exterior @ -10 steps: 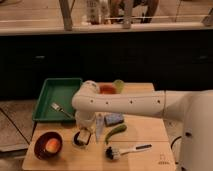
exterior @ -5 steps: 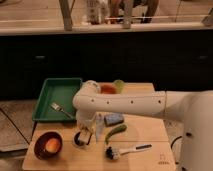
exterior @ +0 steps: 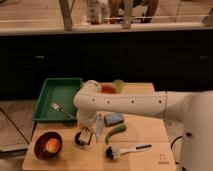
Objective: Place eraser in metal cup
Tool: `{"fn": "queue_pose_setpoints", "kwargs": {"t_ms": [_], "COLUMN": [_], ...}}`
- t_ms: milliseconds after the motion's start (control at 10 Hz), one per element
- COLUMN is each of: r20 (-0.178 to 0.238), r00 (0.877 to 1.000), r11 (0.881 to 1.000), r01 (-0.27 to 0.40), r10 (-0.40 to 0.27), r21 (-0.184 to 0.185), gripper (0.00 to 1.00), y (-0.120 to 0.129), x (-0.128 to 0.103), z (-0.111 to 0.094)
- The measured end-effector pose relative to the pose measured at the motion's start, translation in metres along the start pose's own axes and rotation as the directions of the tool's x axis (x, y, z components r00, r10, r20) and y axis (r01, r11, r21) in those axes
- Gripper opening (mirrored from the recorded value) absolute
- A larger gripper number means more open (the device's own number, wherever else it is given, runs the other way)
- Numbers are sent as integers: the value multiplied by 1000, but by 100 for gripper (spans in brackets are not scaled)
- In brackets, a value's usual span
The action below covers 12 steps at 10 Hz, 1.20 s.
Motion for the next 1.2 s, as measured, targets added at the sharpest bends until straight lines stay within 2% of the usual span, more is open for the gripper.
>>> {"fn": "queue_pose_setpoints", "kwargs": {"t_ms": [700,1200], "r20": [-3,12], "r00": [1000,1000], "r11": [1000,1000], "r01": [20,23], "r10": [-20,-23], "r21": [-10,-11], "gripper": [0,0], "y": [-11,-12], "x": [-19,-23], "z": [-7,-6]}}
